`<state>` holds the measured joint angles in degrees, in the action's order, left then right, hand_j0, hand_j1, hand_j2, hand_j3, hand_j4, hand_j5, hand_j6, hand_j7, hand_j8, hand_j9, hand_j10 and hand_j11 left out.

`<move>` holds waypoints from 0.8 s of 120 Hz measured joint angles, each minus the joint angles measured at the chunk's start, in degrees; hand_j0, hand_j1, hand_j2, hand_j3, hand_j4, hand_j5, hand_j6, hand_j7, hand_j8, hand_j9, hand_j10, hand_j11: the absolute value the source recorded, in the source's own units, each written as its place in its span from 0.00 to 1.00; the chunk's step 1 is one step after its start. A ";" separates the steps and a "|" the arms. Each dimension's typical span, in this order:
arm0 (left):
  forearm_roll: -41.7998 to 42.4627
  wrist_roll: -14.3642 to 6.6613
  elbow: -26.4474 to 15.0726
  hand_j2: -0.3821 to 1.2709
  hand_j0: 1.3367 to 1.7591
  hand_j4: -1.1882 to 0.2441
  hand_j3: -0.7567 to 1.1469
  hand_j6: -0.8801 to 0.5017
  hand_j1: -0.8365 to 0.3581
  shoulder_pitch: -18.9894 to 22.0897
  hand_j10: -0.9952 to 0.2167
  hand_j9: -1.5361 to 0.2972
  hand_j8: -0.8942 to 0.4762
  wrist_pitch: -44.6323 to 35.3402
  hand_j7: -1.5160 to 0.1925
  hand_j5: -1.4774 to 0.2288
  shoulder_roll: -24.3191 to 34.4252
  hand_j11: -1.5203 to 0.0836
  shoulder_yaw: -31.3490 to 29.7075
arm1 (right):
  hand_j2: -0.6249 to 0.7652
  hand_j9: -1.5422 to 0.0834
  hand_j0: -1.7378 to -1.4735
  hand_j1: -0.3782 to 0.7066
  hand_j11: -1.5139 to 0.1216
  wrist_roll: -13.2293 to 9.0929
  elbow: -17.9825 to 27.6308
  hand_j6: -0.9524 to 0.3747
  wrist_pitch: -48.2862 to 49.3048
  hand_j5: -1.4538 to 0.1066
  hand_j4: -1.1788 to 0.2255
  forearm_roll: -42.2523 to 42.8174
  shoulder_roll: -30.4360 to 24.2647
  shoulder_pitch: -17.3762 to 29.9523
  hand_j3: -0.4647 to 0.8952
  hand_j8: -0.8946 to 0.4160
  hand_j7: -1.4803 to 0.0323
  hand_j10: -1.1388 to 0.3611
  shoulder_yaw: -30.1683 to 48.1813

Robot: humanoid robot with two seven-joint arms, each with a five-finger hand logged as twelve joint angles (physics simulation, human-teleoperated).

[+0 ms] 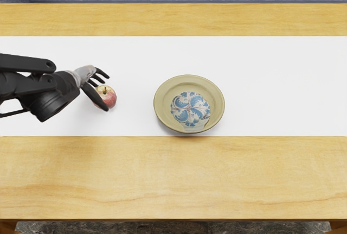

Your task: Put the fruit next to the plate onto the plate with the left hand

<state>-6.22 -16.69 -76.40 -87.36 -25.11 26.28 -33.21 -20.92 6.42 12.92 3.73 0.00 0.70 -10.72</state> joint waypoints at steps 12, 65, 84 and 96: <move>-0.02 0.00 0.01 0.27 0.76 0.60 0.40 0.39 0.66 0.06 0.54 0.60 0.41 -0.13 0.63 0.61 0.01 0.68 -0.12 | 0.45 0.95 0.30 0.03 0.93 0.00 0.00 0.72 0.00 0.93 0.84 0.01 0.00 0.00 0.34 0.68 0.98 0.76 0.00; -0.03 -0.01 0.15 0.29 0.76 0.54 0.40 0.34 0.58 0.26 0.48 0.54 0.38 -0.36 0.57 0.55 -1.41 0.61 -0.19 | 0.45 0.95 0.30 0.03 0.93 0.00 0.00 0.72 0.00 0.93 0.84 -0.01 0.00 0.00 0.34 0.68 0.98 0.76 0.00; -0.17 0.10 0.25 0.28 0.75 0.53 0.40 0.32 0.59 1.25 0.47 0.51 0.37 -0.29 0.54 0.52 -1.41 0.57 -0.16 | 0.45 0.95 0.30 0.03 0.93 0.00 0.00 0.72 0.00 0.93 0.84 0.00 0.00 0.00 0.34 0.68 0.98 0.76 0.00; -0.11 0.10 0.32 0.28 0.75 0.52 0.40 0.34 0.57 1.32 0.45 0.50 0.38 -0.39 0.53 0.51 -1.49 0.56 -0.17 | 0.45 0.95 0.30 0.03 0.93 0.00 0.00 0.72 0.00 0.93 0.84 0.02 0.00 0.00 0.34 0.68 0.98 0.76 0.00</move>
<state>-6.33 -16.60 -76.07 -86.04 -25.50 24.79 -33.38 -20.92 6.42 12.92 3.75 0.00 0.70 -10.72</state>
